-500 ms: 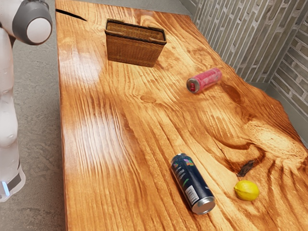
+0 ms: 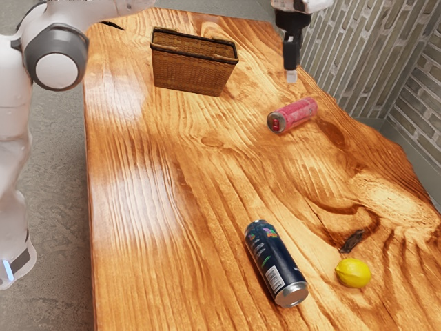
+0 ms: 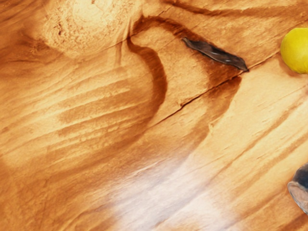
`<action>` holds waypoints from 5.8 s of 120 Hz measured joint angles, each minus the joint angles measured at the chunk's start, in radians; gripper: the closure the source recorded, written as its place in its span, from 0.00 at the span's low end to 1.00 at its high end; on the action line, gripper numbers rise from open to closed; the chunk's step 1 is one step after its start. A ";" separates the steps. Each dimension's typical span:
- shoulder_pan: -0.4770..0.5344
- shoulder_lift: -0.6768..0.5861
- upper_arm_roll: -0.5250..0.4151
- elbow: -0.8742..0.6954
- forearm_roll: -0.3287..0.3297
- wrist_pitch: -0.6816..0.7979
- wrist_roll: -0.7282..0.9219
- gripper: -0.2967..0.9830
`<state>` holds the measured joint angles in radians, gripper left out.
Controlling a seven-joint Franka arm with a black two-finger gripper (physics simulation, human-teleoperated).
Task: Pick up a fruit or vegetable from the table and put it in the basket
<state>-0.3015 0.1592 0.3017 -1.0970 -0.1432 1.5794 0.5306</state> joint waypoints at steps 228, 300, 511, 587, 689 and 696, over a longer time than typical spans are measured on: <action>-0.140 0.532 -0.204 0.012 -0.001 0.585 -0.228 0.25; -0.135 0.597 -0.211 0.014 -0.002 0.684 -0.261 0.25; -0.064 0.524 -0.117 0.209 0.115 0.208 -0.277 0.52; 0.107 0.332 0.124 0.236 0.113 -0.014 -0.284 0.51; 0.584 0.297 0.102 0.240 0.045 0.052 -0.282 0.51; 0.586 0.310 0.076 0.239 0.036 0.105 -0.283 0.52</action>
<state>0.2841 0.4695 0.3775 -0.8583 -0.1070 1.6847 0.2480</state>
